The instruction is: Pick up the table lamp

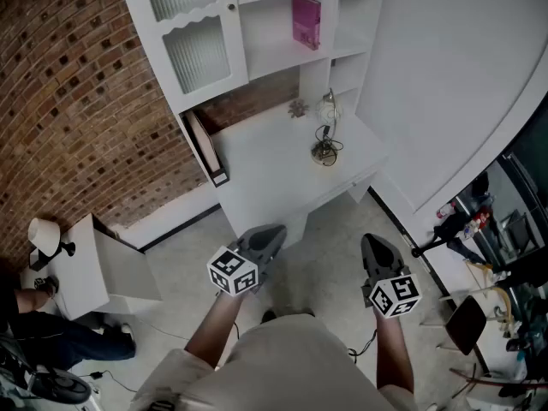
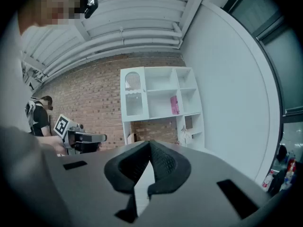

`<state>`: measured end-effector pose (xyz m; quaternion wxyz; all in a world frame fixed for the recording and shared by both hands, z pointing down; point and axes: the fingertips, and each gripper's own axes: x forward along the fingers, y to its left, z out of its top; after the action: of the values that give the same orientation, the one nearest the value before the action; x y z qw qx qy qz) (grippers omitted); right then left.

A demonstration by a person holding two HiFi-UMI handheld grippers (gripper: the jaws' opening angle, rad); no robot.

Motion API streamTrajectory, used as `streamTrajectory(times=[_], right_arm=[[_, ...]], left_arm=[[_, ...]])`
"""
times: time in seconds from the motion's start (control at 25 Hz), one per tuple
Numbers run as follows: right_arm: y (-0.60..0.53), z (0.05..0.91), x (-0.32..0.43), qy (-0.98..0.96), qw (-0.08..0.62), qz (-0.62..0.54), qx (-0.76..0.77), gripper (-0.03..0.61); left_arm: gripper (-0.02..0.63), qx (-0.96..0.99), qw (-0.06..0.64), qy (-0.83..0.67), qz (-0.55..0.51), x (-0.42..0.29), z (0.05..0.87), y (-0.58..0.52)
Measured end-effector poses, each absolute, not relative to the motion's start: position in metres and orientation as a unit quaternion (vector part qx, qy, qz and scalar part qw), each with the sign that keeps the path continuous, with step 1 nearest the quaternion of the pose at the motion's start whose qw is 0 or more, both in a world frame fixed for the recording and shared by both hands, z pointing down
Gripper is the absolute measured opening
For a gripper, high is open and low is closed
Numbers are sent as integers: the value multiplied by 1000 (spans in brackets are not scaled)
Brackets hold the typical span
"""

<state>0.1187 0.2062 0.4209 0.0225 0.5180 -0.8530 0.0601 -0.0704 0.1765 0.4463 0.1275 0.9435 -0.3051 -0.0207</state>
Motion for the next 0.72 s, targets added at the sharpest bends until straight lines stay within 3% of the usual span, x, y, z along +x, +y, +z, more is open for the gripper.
streamTrajectory(times=[0.72], right_arm=[[207, 420, 121, -857, 23, 50, 513, 12]], left_arm=[[14, 942, 133, -306, -22, -61, 448, 178]])
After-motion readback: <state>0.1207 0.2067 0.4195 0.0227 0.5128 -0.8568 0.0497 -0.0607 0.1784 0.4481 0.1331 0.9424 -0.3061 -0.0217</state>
